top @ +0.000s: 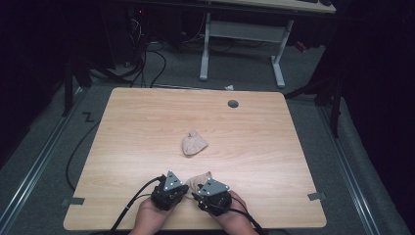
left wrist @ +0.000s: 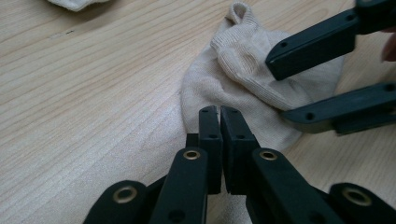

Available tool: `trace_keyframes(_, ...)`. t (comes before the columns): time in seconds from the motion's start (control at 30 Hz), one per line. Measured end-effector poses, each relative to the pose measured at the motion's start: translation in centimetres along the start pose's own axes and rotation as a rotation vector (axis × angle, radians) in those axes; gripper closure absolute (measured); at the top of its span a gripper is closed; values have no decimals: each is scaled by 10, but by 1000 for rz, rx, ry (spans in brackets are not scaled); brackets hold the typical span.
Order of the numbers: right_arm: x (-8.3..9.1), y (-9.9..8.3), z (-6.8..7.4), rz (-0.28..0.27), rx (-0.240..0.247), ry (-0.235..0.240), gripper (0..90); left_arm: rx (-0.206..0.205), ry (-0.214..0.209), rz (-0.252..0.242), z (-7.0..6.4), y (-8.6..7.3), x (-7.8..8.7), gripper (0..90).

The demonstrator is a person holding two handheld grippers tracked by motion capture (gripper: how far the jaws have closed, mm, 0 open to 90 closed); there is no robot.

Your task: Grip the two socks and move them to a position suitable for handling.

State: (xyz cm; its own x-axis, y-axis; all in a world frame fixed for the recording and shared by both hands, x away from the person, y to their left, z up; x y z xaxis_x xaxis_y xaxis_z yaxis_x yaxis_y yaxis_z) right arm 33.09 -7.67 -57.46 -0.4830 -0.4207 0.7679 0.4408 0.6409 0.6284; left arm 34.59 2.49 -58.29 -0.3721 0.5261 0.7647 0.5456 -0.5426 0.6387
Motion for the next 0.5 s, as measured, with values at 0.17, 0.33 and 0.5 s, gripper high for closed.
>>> trace_keyframes(0.17,2,-1,-5,0,-14,-13,848,-1,-1,1,0,0,0,873)
trace_keyframes(0.33,9,-2,-11,-25,-31,-28,854,-2,-4,3,0,0,0,873)
trace_keyframes(0.5,23,-6,-27,-66,-72,-73,853,-5,1,3,0,0,0,873)
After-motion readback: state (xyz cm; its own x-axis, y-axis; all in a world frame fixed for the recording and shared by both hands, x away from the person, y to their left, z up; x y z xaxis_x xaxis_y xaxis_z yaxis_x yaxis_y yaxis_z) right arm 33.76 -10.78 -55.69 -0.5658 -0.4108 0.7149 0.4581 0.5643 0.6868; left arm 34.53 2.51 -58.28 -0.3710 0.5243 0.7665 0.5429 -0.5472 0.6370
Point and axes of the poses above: each handheld gripper's, and its own axes: x roughly backward along the jaws, y roughly out of its top, z roughly to its left, the point moved 8 cm from there along -x, roughly forward along the jaws, and after that the axes turned 8 degrees about z, right-handed, at the moved point
